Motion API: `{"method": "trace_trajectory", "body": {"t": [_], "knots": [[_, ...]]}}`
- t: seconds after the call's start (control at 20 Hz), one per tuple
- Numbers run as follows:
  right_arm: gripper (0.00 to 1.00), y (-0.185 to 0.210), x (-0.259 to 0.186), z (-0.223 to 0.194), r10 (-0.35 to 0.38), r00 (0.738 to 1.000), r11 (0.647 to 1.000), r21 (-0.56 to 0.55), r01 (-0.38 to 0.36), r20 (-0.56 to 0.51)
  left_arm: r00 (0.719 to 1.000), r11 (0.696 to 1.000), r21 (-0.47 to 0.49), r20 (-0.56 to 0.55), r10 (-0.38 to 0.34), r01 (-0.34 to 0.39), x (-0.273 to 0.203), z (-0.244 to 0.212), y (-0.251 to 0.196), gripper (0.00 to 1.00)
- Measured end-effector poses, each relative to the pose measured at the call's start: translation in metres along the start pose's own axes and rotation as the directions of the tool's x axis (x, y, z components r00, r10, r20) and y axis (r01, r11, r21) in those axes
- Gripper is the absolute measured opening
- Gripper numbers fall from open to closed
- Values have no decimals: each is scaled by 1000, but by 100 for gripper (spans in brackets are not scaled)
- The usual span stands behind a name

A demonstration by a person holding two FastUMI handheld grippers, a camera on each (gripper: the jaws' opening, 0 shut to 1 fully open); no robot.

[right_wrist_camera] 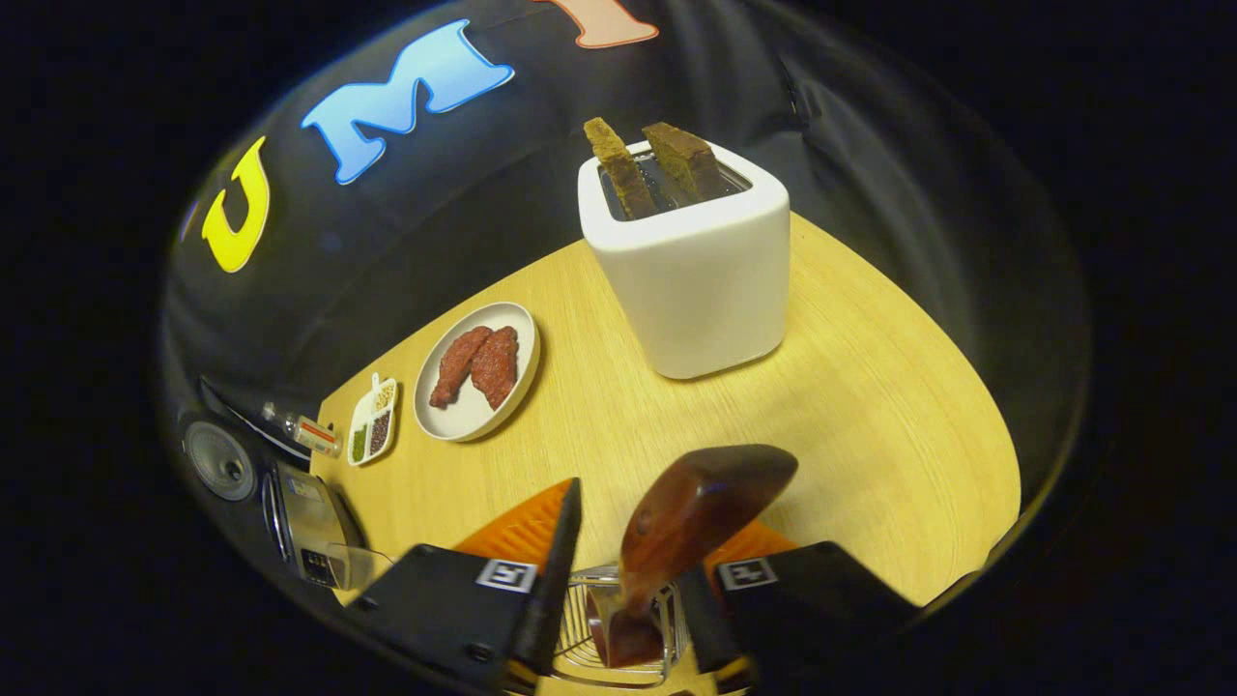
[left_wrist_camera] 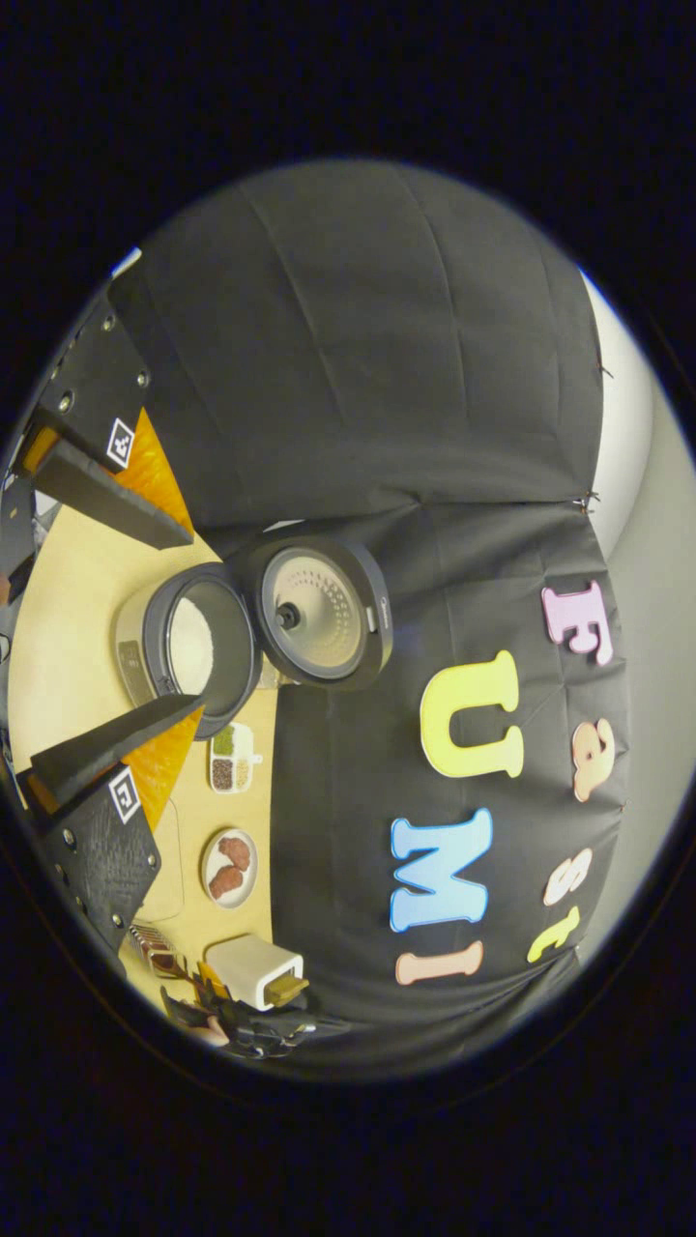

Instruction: Close the left gripper, press the button to open the rice cooker; take a wooden spoon from the chopstick holder with the right hand, scoop a spoonful of rice and pour it into the rice cooker, then put the wooden spoon back into the chopstick holder.

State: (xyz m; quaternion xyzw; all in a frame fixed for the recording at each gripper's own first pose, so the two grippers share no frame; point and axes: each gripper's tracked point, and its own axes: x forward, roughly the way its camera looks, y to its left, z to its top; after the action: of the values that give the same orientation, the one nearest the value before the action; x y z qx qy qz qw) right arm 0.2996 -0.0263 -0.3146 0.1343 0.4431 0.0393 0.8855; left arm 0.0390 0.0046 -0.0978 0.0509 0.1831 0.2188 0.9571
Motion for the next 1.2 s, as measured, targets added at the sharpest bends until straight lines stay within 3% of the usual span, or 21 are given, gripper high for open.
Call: {"method": "trace_trajectory", "body": {"t": [0.05,0.1,0.25,0.8,1.2], "knots": [[19,1,1,0,4,1000,1000,9,-4,0,1000,1000,-17,-12,3,-3,-2,-5,1,96],[30,0,-4,-1,9,1000,1000,16,-9,-2,1000,999,-43,-24,-3,2,-3,-8,1,96],[19,0,-18,5,4,999,998,59,-6,35,999,992,-126,-42,-20,15,-1,-17,3,95],[19,42,-115,47,20,965,1000,-10,-18,263,996,987,-137,-24,-88,84,11,-16,30,96],[16,121,-168,46,114,939,993,-61,-100,323,988,974,-178,-33,-149,141,27,-41,62,96]]}}
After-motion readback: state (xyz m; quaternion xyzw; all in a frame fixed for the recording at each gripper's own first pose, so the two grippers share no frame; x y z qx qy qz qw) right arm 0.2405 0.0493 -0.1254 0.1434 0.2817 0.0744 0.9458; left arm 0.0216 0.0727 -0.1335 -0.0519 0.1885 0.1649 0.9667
